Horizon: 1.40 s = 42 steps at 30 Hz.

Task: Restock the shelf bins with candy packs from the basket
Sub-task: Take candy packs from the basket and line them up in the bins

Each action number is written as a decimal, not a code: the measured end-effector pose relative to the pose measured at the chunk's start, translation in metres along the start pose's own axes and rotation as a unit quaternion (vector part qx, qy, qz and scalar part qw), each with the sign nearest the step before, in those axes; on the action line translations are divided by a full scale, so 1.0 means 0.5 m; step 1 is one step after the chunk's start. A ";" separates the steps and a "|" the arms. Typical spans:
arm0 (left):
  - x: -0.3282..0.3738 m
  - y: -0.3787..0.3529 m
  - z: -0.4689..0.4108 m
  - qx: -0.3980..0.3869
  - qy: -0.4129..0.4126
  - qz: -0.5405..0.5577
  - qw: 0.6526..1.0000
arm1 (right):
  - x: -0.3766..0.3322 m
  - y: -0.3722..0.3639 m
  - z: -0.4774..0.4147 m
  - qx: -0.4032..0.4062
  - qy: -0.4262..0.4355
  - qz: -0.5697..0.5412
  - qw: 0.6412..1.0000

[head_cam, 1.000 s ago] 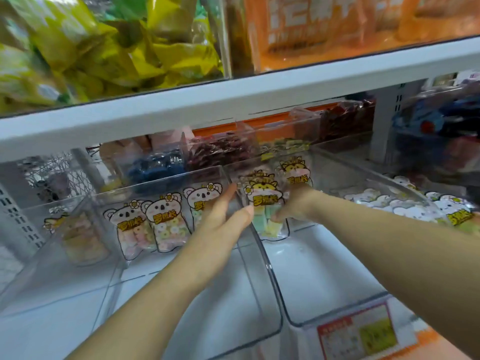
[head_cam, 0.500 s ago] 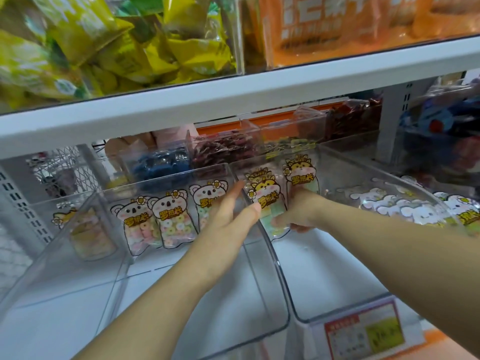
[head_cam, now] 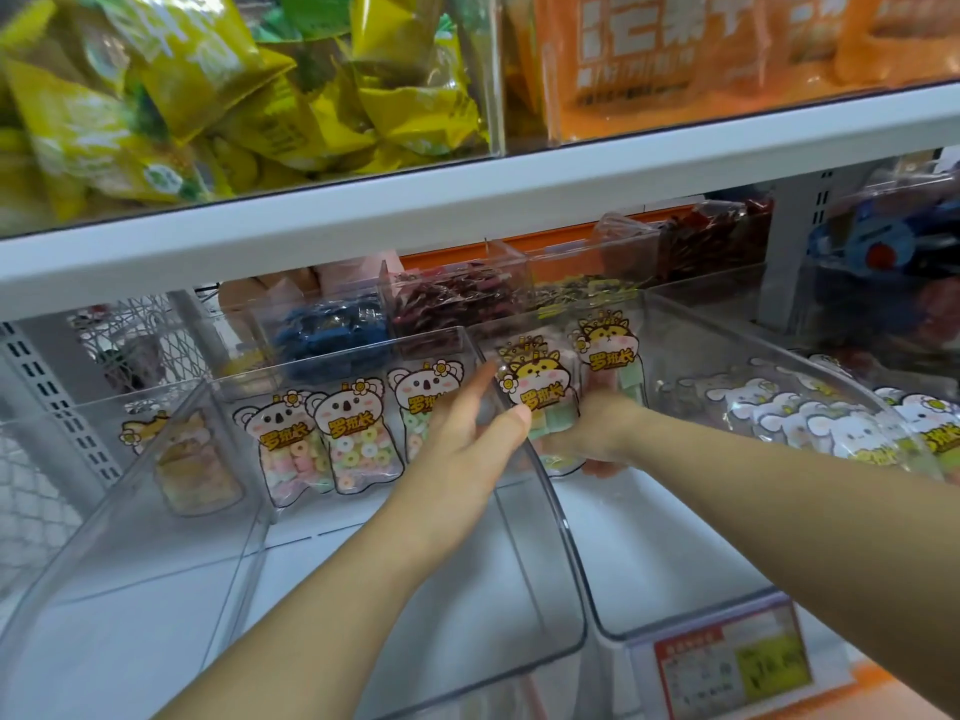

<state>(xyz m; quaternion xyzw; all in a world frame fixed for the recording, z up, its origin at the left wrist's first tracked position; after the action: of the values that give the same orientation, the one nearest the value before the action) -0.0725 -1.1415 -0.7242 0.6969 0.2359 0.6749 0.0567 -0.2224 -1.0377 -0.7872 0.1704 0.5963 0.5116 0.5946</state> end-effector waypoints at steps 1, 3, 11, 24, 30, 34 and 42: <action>0.000 0.001 0.000 0.000 0.001 -0.006 1.000 | 0.002 0.006 0.007 -0.003 -0.007 -0.002 1.000; -0.002 0.002 -0.003 0.002 0.003 -0.021 1.000 | 0.006 0.017 0.031 -0.011 -0.011 0.010 1.000; 0.064 0.011 0.058 0.014 -0.004 -0.117 0.993 | -0.044 0.091 0.217 0.048 0.134 -0.057 0.988; -0.004 0.040 0.542 0.052 0.036 -0.098 0.993 | -0.062 -0.095 0.666 -0.002 0.224 -0.138 0.965; -0.238 0.054 0.758 0.027 0.174 -0.138 0.975 | 0.004 -0.350 0.744 -0.195 0.194 -0.009 0.961; -0.368 0.061 0.843 -0.029 0.229 -0.241 0.943 | 0.061 -0.478 0.762 -0.273 0.184 0.117 0.937; -0.507 0.049 0.892 -0.096 0.275 -0.438 0.851 | 0.070 -0.604 0.726 -0.262 0.237 0.302 0.885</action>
<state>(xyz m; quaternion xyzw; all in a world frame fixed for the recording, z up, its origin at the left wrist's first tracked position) 0.3708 -1.1590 -0.9832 0.2984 0.4562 0.7637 0.3460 0.2126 -0.9879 -0.9676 0.0540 0.4838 0.8291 0.2750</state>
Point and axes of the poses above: each hand's wrist, its own z-axis away from the middle knuckle, its own y-axis out of the back of the hand, x = y × z, the point moved 8 cm from there along -z, towards the middle knuckle, and after that the axes turned 3 degrees about y, right-handed, at the moved point
